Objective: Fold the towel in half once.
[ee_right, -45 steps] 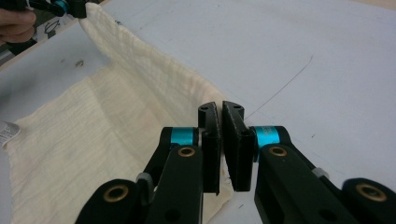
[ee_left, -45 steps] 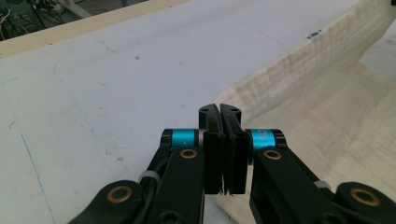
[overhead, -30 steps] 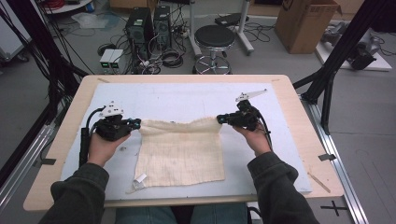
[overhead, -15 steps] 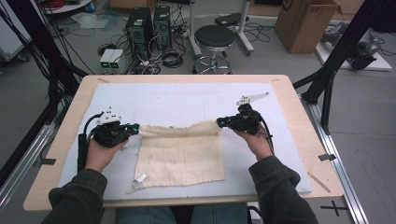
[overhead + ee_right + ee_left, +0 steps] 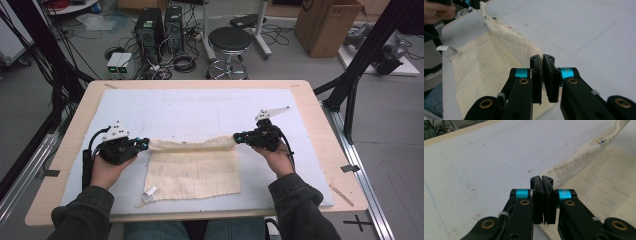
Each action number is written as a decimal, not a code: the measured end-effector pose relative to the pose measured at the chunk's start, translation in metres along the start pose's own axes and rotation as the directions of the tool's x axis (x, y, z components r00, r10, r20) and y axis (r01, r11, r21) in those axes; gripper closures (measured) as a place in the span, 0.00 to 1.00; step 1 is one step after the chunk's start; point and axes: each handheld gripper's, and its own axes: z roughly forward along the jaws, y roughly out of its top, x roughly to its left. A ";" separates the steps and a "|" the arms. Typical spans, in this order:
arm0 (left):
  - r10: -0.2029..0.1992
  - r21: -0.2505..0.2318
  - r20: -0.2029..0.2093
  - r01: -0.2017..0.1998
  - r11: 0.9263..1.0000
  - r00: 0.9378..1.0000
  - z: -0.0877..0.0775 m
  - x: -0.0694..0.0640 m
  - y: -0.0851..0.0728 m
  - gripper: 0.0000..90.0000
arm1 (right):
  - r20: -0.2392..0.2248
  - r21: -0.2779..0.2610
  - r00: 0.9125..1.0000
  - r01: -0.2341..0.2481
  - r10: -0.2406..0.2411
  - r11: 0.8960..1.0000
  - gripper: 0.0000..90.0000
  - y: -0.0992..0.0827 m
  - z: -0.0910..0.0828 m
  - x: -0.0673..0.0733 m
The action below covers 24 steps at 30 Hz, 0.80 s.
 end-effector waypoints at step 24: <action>0.041 0.016 0.046 -0.042 0.999 0.998 -0.016 -0.020 -0.023 0.97 | -0.021 0.036 0.999 0.029 -0.028 0.999 0.95 -0.027 0.000 0.023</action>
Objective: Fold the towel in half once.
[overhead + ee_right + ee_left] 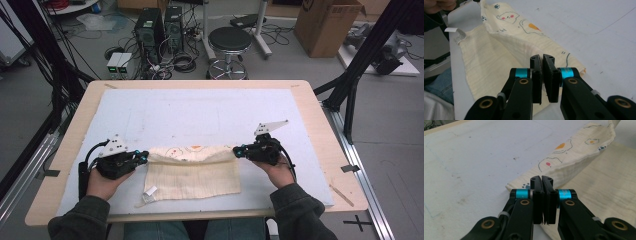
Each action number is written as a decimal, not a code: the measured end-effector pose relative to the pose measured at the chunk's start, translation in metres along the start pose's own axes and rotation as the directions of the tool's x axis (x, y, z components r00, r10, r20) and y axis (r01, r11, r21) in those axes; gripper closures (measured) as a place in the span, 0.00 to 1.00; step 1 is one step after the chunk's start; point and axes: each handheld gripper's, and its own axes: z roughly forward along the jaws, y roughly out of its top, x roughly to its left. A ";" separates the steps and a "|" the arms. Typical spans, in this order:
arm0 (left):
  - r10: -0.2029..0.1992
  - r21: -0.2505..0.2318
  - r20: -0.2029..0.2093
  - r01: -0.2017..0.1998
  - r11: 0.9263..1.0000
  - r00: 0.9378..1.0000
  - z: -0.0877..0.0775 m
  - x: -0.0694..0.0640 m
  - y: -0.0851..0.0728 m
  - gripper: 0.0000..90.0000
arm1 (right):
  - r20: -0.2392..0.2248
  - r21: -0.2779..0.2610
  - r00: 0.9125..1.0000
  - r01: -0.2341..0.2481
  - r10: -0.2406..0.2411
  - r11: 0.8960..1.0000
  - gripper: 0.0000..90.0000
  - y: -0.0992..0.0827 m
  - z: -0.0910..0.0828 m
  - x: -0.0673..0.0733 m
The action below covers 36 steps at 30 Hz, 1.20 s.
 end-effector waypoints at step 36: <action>0.055 0.055 0.056 -0.058 0.997 0.997 -0.017 -0.032 -0.033 0.97 | -0.015 0.027 1.000 0.006 -0.005 1.000 0.95 -0.032 -0.003 0.025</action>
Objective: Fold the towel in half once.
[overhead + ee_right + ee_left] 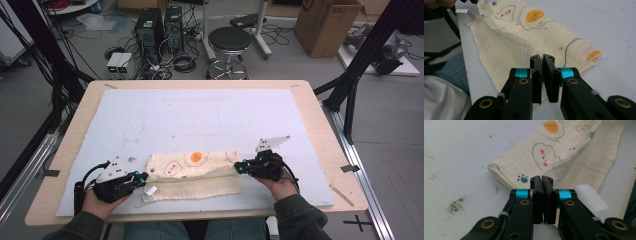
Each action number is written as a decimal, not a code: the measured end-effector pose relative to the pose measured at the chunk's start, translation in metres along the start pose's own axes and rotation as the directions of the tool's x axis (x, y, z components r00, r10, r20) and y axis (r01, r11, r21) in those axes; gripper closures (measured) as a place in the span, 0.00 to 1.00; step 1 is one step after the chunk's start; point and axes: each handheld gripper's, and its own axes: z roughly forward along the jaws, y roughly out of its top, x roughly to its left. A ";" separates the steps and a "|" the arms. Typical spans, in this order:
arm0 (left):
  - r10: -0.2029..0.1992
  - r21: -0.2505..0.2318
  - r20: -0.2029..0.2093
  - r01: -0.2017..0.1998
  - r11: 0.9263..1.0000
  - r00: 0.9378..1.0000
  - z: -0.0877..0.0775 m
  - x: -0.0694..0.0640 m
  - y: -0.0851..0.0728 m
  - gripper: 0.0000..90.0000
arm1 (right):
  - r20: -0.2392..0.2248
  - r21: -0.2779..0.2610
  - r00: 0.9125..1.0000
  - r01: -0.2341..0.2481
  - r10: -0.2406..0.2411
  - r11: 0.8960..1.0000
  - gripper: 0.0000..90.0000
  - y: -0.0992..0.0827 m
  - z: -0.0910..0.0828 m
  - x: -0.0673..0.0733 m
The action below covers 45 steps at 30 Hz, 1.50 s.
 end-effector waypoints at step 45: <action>0.059 0.107 0.164 -0.077 0.991 0.985 0.018 -0.008 -0.012 0.78 | -0.095 0.184 0.985 0.159 -0.144 0.970 0.83 -0.019 0.020 0.023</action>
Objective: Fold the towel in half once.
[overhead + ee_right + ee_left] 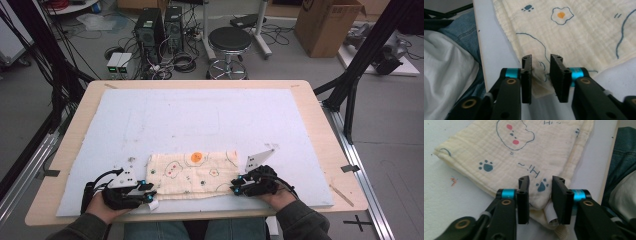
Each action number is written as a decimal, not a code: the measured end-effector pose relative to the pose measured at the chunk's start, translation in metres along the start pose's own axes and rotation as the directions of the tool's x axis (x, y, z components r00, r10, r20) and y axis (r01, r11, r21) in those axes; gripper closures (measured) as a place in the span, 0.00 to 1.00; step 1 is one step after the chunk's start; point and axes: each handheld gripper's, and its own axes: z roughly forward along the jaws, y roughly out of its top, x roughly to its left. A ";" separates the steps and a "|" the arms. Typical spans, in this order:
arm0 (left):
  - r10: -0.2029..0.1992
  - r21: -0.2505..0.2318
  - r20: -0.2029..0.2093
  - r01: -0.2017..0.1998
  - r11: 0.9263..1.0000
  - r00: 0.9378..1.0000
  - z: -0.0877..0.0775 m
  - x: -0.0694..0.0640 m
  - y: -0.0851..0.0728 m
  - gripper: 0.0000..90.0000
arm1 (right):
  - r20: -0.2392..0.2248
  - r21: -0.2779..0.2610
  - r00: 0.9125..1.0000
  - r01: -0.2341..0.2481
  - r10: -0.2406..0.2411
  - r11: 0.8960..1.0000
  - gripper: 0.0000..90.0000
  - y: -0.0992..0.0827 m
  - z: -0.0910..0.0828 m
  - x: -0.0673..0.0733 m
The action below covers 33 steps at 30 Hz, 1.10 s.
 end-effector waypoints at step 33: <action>-0.024 -0.106 0.034 0.027 0.994 0.999 -0.021 0.001 0.007 0.62 | -0.039 -0.122 0.999 -0.035 0.030 0.992 0.71 0.007 -0.028 0.001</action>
